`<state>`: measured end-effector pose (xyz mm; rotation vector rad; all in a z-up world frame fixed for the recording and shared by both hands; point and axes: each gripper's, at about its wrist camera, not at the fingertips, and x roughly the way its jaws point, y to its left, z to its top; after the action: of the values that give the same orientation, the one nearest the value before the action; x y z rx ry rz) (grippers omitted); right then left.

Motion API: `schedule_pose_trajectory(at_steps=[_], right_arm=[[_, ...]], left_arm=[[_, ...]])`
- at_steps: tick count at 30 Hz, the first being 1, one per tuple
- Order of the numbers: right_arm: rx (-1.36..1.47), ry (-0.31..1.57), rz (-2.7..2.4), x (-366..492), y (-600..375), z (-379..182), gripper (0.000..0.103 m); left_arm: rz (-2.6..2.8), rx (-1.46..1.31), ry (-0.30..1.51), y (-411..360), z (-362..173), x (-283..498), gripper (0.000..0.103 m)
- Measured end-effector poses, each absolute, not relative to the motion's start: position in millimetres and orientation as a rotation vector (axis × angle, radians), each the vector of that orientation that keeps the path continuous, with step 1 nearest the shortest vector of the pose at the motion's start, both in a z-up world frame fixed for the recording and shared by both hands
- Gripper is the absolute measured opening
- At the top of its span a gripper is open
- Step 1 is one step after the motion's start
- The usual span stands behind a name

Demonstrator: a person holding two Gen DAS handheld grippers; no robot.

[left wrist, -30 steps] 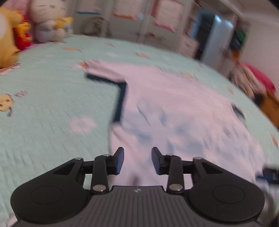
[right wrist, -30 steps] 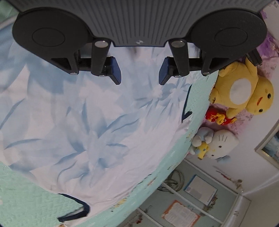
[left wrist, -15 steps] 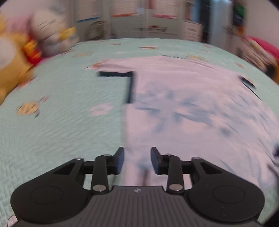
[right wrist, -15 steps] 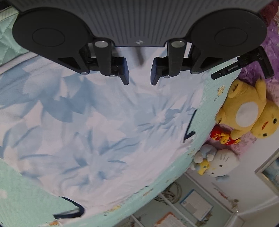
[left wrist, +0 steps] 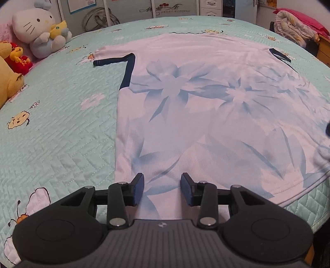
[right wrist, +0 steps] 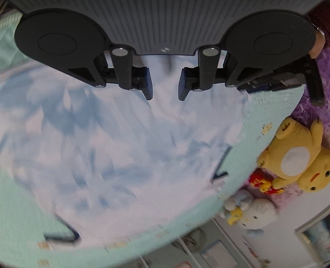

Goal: Fold clothes

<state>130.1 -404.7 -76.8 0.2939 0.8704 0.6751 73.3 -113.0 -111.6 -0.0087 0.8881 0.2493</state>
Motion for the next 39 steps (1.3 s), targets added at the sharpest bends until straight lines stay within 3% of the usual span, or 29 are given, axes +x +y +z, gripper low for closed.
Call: schedule_pose_trajectory(at_steps=[9,23,31,35,39], right_arm=[[0.264,0.972,0.662,121.4,-387.7,-112.4,0.029],[0.25,1.02,0.808,114.4,-327.7,-105.3,0.034],[0.326,1.029,0.802,105.5,-343.3,-103.8,0.034],[0.312,0.978,0.762,109.6,-350.0,-94.2,0.034],[0.306,0.986,0.707,116.5,-355.0,-99.4,0.034]], left_arm=[[0.249,-0.025,0.916,-110.4,-109.9,79.0,0.043],[0.249,-0.035,0.908,-108.6,-110.7,78.0,0.045],[0.269,-0.048,0.907,-108.8,-108.1,77.5,0.049],[0.246,-0.08,0.852,-119.1,-96.6,66.4,0.046],[0.095,-0.033,0.785,-145.5,-86.9,63.2,0.049]])
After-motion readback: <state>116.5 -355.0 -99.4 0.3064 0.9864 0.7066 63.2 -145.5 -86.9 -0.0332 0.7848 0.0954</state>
